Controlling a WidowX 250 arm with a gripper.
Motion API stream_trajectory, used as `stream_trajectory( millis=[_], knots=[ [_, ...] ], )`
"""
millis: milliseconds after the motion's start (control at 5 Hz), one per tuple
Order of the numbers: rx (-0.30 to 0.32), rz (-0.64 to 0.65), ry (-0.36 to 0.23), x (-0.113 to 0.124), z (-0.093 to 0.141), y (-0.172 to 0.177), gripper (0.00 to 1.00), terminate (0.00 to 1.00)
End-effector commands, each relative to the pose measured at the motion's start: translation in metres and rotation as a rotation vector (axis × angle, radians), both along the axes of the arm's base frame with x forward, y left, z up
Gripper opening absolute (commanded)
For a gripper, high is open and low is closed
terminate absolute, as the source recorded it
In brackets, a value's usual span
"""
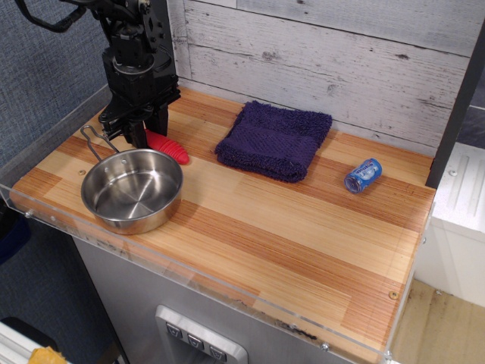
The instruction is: Put the spoon to the front corner of the table
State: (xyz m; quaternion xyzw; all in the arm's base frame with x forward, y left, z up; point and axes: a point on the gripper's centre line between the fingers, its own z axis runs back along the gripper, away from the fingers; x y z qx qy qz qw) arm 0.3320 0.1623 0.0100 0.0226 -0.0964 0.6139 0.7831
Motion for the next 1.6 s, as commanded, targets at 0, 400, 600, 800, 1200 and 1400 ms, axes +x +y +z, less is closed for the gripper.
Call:
stream_trajectory(
  millis=[0,400,600,800,1200,1400],
  knots=[
    [-0.005,0.009,-0.086,0.010,0.035,-0.001,0.00,0.00],
    [-0.018,0.023,-0.168,0.011,0.077,-0.007,0.00,0.00],
    [-0.030,0.004,-0.211,0.003,0.100,-0.017,0.00,0.00],
    [-0.026,-0.022,-0.237,-0.007,0.115,-0.031,0.00,0.00],
    [-0.054,-0.111,-0.289,-0.031,0.136,-0.088,0.00,0.00],
    [-0.070,-0.183,-0.264,-0.050,0.127,-0.123,0.00,0.00]
  ],
)
